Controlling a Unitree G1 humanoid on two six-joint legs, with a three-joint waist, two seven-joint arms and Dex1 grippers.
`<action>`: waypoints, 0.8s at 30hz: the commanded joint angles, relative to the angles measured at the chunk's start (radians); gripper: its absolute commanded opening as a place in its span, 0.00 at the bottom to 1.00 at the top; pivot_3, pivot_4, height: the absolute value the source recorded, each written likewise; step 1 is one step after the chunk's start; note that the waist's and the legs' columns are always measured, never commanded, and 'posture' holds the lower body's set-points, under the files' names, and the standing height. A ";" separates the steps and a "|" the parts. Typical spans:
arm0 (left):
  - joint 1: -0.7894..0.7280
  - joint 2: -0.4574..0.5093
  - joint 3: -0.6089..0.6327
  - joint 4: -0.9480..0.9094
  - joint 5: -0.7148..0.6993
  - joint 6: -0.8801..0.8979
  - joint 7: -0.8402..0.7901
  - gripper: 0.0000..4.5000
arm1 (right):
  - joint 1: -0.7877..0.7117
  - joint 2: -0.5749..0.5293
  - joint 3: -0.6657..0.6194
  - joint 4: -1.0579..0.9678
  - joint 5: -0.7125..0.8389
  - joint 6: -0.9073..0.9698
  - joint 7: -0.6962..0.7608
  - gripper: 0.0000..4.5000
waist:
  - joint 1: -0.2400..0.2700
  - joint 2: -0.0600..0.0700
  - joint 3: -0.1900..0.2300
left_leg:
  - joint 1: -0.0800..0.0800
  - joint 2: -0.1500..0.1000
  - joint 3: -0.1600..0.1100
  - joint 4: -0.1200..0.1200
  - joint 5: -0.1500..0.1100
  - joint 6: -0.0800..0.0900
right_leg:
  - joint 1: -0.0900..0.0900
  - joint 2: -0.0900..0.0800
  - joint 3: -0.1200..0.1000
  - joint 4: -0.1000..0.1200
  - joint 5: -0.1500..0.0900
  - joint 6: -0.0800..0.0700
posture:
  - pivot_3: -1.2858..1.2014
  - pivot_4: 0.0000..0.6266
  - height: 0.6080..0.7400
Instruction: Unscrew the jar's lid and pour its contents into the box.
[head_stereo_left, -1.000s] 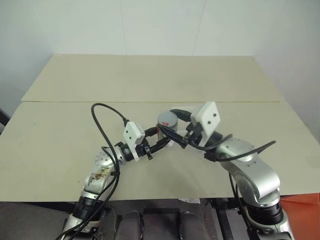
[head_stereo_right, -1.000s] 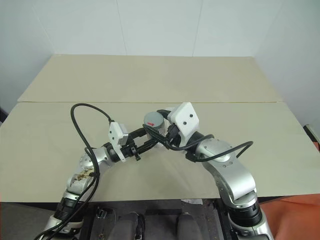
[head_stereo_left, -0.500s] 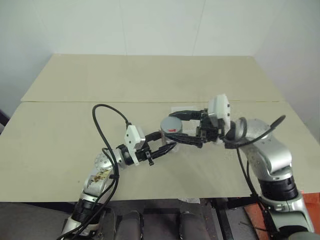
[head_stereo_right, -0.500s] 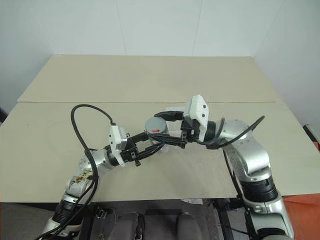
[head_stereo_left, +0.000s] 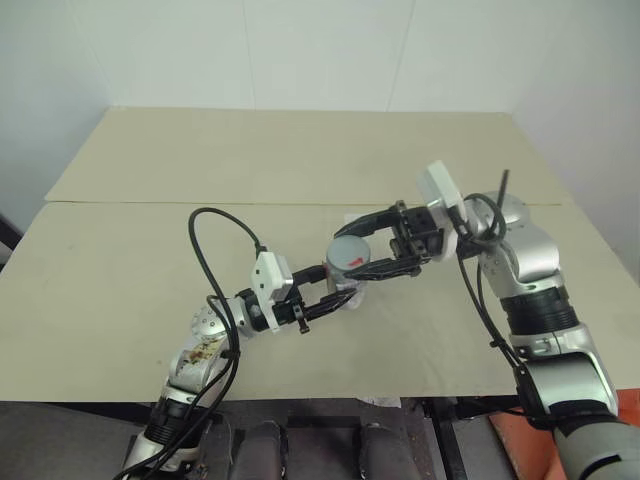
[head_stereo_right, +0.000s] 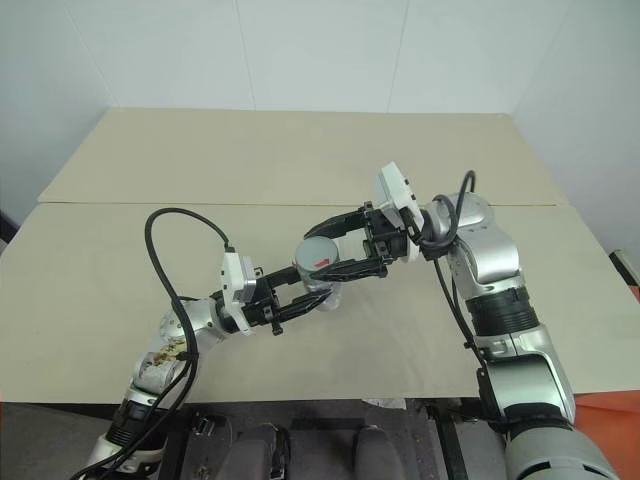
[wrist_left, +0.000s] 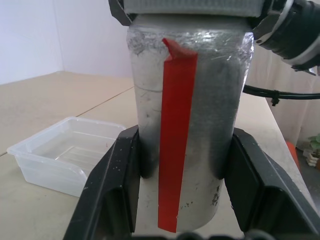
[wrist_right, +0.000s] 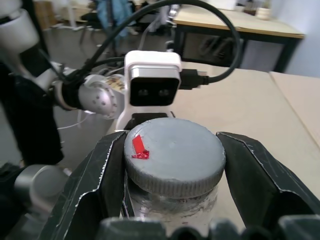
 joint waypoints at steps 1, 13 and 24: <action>-0.022 -0.008 -0.008 -0.036 -0.012 -0.031 -0.011 0.45 | -0.040 -0.011 0.027 0.047 0.020 -0.058 0.061 0.62 | 0.000 0.000 0.000 | 0.000 0.000 0.000 0.000 0.000 0.000 | 0.000 0.000 0.000 0.000 0.000 0.000 | 0.52 0.24 1.00; -0.022 -0.014 -0.011 -0.017 0.007 -0.042 0.010 0.45 | 0.026 -0.007 -0.066 -0.037 0.049 -0.017 -0.042 0.99 | 0.004 0.000 0.000 | 0.000 0.000 0.000 -0.001 0.000 0.000 | 0.000 -0.001 0.000 0.000 0.000 0.000 | 0.52 0.24 1.00; -0.026 -0.028 0.000 0.003 0.036 -0.064 0.054 0.45 | 0.444 -0.019 -0.186 -0.720 -0.039 0.137 -0.620 0.99 | 0.011 0.000 0.000 | 0.000 0.000 0.000 -0.001 0.000 0.000 | -0.001 -0.002 0.000 0.000 0.000 0.000 | 0.52 0.24 1.00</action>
